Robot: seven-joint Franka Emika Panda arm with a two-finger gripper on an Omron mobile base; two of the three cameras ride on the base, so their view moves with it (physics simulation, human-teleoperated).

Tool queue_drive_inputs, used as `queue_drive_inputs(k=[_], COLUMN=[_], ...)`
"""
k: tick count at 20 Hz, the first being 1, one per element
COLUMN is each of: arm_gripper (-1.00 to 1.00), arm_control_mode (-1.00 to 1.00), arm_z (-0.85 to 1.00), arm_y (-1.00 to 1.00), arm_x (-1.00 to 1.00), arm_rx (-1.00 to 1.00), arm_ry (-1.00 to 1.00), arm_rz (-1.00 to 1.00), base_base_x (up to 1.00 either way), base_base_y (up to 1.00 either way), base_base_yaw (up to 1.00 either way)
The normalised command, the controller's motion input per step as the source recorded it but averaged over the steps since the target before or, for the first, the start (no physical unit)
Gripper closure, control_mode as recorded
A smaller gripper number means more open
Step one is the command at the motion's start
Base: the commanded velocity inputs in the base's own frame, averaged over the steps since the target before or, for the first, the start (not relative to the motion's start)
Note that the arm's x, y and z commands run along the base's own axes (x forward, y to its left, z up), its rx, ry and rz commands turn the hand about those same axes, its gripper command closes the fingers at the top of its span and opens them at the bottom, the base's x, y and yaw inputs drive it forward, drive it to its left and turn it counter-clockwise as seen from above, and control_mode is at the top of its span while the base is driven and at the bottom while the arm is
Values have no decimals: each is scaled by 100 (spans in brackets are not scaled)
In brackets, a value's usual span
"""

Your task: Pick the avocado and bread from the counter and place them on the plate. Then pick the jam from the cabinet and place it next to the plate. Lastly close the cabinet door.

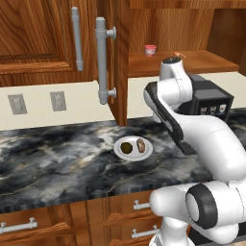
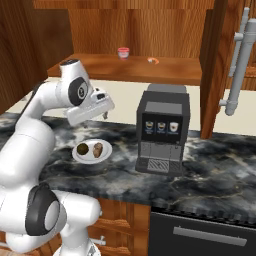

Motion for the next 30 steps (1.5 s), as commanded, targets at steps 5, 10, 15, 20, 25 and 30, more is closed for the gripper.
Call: queue_drive_inputs(k=[5,10,15,20,25,30], arm_gripper=[-100,-100,-100,-100,-100,-100], arm_control_mode=[-100,-100,-100,-100,-100,-100], arm_z=[6,59,62,61,80,75], arm_y=[-15,-8,-1,0,1,1], arm_x=[-2,-9,-30,-14,1,27], arm_rx=[14,3,3,18,18,18], arm_ry=[-4,-44,-47,-41,-38,-24], arm_rz=[-18,-15,-26,-15,-6,-3], base_base_x=[0,0,0,0,0,0], base_base_y=[0,0,0,0,0,0], base_base_yaw=[0,0,0,0,0,0])
